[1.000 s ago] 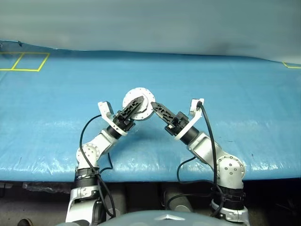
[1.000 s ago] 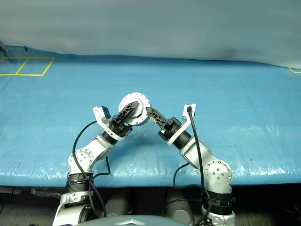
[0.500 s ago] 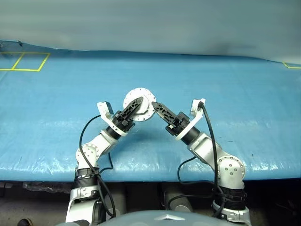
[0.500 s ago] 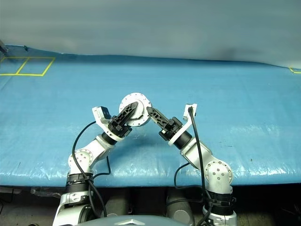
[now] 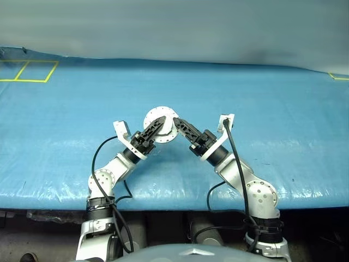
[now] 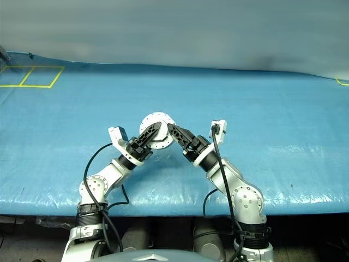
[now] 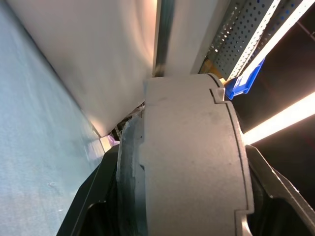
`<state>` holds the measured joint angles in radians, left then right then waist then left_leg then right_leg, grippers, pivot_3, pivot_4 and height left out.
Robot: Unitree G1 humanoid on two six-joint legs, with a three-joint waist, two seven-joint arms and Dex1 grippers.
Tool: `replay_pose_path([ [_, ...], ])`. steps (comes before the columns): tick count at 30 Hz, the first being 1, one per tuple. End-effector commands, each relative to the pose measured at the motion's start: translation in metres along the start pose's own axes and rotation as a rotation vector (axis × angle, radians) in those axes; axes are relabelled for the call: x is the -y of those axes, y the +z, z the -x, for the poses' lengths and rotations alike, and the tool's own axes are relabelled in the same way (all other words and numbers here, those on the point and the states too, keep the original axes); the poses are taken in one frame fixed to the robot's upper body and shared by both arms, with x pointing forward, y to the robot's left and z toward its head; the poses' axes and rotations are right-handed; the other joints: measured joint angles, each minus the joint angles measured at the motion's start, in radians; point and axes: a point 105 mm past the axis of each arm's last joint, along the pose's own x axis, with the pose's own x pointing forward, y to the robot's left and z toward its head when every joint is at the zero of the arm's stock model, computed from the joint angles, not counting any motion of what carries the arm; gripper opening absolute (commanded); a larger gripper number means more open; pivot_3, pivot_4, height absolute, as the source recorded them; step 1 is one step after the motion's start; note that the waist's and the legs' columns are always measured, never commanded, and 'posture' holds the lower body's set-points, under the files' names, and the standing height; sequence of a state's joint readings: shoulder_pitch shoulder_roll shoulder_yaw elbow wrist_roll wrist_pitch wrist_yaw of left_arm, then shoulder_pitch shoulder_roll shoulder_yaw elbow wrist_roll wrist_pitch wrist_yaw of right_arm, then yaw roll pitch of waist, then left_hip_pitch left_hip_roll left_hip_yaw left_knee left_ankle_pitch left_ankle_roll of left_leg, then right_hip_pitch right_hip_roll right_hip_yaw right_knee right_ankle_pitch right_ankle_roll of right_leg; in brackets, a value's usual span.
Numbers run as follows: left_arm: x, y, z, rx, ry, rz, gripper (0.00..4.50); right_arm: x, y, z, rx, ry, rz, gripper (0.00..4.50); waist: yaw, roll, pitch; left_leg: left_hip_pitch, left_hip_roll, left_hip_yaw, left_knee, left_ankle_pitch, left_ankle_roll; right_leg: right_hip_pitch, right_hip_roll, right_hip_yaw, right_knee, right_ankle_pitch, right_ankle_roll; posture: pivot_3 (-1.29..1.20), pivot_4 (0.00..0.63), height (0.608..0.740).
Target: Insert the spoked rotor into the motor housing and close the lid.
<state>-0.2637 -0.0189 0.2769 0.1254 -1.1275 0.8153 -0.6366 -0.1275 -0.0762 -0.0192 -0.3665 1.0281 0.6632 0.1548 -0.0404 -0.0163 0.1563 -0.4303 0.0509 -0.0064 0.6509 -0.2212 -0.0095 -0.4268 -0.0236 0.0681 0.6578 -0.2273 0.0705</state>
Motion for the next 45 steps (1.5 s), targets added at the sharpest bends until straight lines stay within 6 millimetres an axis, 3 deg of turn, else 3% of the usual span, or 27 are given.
replay_pose_path([
  [1,-0.004,0.02,-0.001,0.109,0.062,-0.083,2.56,0.004,0.0,0.001,-0.006,-0.021,0.188,3.46,0.0,0.0,0.0,0.0,0.0,0.0,0.0,0.0,0.0,0.0,0.0,0.0,0.0,0.0,0.0,0.0,0.15,0.74],
  [7,-0.021,0.05,0.005,0.244,0.216,-0.184,2.56,0.008,-0.037,0.017,-0.228,0.085,0.555,3.46,0.003,0.0,0.0,0.0,0.0,0.0,0.0,0.0,0.0,0.0,0.0,0.0,0.0,0.0,0.0,0.0,0.15,0.74],
  [11,-0.03,0.075,0.009,0.319,0.31,-0.246,2.56,0.019,-0.051,0.024,-0.323,0.099,0.703,3.46,0.007,-0.002,0.001,0.0,-0.001,0.0,0.001,0.001,-0.001,0.0,0.0,0.0,0.0,0.0,0.001,0.0,0.15,0.74],
  [17,-0.051,0.122,0.018,0.487,0.518,-0.293,2.56,0.026,-0.051,0.025,-0.325,0.079,0.746,3.46,0.011,-0.006,0.003,0.0,-0.002,-0.001,0.003,0.001,-0.002,0.001,0.0,0.001,0.0,0.0,0.003,0.0,0.15,0.74],
  [26,-0.071,0.151,0.025,0.571,0.699,-0.358,2.56,0.027,-0.051,0.023,-0.323,0.072,0.763,3.46,0.02,-0.01,0.006,-0.001,-0.004,-0.002,0.004,0.001,-0.002,0.003,-0.001,0.001,-0.001,0.005,0.001,0.0,0.15,0.74],
  [29,-0.073,0.157,0.034,0.597,0.747,-0.395,3.47,0.027,-0.051,0.022,-0.324,0.068,0.768,3.49,0.015,-0.01,0.006,0.0,-0.004,-0.002,0.004,0.002,-0.003,0.003,-0.001,0.001,-0.001,0.005,0.001,0.0,0.15,0.74],
  [32,-0.071,0.166,0.048,0.666,0.798,-0.432,4.4,0.028,-0.052,0.022,-0.327,0.062,0.769,3.49,0.013,-0.01,0.006,0.001,-0.004,-0.002,0.004,0.002,-0.003,0.003,-0.001,0.001,0.0,0.005,0.001,0.0,0.15,0.74],
  [33,-0.069,0.17,0.055,0.7,0.817,-0.452,4.48,0.029,-0.052,0.022,-0.329,0.058,0.769,3.49,0.01,-0.01,0.006,0.002,-0.004,-0.002,0.004,0.002,-0.003,0.004,-0.001,0.001,0.0,0.005,0.001,0.0,0.15,0.74],
  [40,-0.033,0.206,0.112,0.969,0.969,-0.683,4.48,0.035,-0.05,0.021,-0.338,0.033,0.773,3.49,0.004,-0.011,0.006,0.004,-0.003,-0.002,0.004,0.002,-0.004,0.005,-0.001,0.001,0.001,0.006,0.001,0.0,0.15,0.74],
  [45,-0.003,0.213,0.114,0.948,0.953,-0.936,4.48,0.042,-0.046,0.021,-0.331,-0.024,0.8,3.49,0.021,-0.011,0.005,0.004,-0.004,-0.002,0.004,0.003,-0.004,0.006,-0.002,0.001,0.0,0.006,0.001,0.0,0.15,0.74],
])
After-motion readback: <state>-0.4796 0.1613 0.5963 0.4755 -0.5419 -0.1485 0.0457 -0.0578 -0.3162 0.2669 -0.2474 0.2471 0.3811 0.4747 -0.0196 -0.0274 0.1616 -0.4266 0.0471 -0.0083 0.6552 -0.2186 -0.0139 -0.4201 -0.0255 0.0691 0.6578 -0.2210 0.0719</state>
